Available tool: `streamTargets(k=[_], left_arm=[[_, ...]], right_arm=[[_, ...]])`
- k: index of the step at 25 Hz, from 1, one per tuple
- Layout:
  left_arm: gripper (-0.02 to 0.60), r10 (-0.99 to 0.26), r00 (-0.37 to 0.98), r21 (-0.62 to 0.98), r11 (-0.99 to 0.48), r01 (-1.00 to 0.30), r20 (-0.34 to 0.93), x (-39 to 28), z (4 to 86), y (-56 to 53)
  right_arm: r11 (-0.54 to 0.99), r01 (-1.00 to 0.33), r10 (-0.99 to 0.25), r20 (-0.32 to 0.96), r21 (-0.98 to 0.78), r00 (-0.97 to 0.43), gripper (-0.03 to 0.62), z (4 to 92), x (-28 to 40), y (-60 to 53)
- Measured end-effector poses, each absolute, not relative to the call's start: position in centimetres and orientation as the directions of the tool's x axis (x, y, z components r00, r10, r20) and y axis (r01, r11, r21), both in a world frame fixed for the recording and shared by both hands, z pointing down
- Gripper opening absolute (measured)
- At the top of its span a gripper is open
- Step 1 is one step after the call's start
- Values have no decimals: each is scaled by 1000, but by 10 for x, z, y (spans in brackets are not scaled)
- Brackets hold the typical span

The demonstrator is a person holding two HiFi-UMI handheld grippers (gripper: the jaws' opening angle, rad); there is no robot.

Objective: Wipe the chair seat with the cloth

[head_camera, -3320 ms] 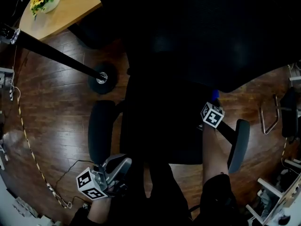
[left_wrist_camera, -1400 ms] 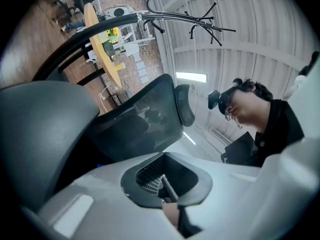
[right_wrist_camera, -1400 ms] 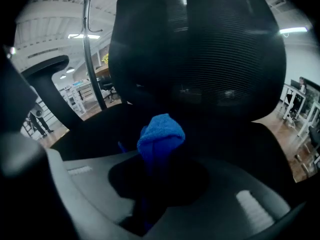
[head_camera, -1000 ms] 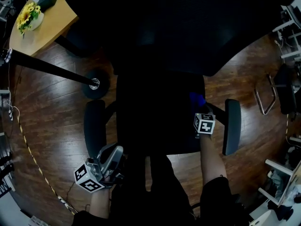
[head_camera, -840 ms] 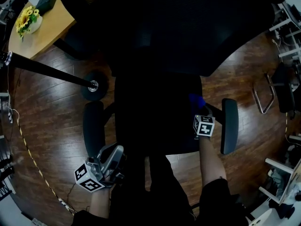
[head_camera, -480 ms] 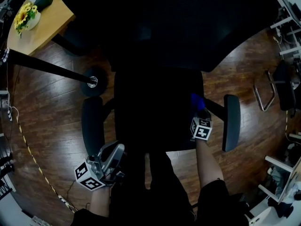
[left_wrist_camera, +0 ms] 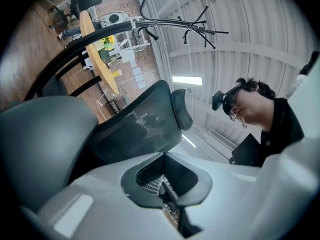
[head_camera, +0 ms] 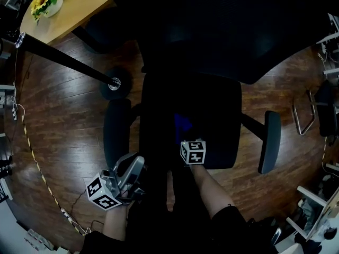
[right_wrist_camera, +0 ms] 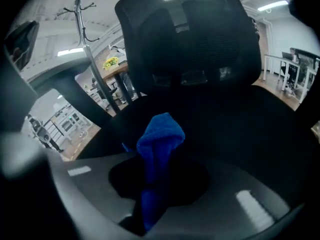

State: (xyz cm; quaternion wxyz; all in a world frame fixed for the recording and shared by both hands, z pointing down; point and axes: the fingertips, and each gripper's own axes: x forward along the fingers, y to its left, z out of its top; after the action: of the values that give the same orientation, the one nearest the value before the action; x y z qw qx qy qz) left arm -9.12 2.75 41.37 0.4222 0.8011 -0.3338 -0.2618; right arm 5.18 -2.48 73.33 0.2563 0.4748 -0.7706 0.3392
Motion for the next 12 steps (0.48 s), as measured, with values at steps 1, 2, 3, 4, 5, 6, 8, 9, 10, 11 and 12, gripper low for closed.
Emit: streamTargets(k=[1, 2, 3, 4, 5, 6, 8, 9, 10, 11, 12], left_arm=[[-8, -761, 634, 851, -418, -319, -136, -95, 413, 30], [-8, -766, 628, 850, -416, -323, -136, -98, 413, 33], [-8, -772, 620, 849, -414, -329, -136, -103, 412, 36], [-8, -779, 612, 847, -412, -336, -136, -108, 411, 40], [-8, -787, 602, 845, -409, -344, -136, -112, 410, 43], [-8, -794, 593, 844, -406, -351, -135, -116, 409, 47], [-8, -804, 579, 842, -402, -361, -136, -124, 407, 53], [-8, -807, 574, 841, -402, -363, -138, -127, 406, 54], [-8, -809, 571, 840, -403, -364, -141, -130, 404, 55], [-8, -809, 570, 838, -405, -365, -143, -133, 403, 56], [-8, -808, 571, 837, -408, -365, -145, -135, 402, 56]], right_arm=[[328, -895, -550, 710, -301, -440, 61, 733, 36, -22], [338, -886, -542, 703, -319, -460, 61, 732, 21, -20], [352, -875, -533, 697, -332, -479, 61, 731, 7, -19], [367, -863, -523, 691, -346, -500, 61, 730, -7, -16], [381, -850, -509, 685, -363, -521, 61, 729, -20, -13], [390, -836, -493, 679, -386, -544, 61, 727, -32, -8], [389, -798, -448, 663, -460, -600, 61, 722, -55, 3], [389, -771, -423, 645, -504, -636, 61, 717, -67, 9], [398, -740, -404, 621, -541, -672, 61, 711, -79, 14], [418, -714, -395, 596, -561, -699, 61, 704, -91, 20], [443, -698, -390, 580, -563, -715, 61, 699, -101, 26]])
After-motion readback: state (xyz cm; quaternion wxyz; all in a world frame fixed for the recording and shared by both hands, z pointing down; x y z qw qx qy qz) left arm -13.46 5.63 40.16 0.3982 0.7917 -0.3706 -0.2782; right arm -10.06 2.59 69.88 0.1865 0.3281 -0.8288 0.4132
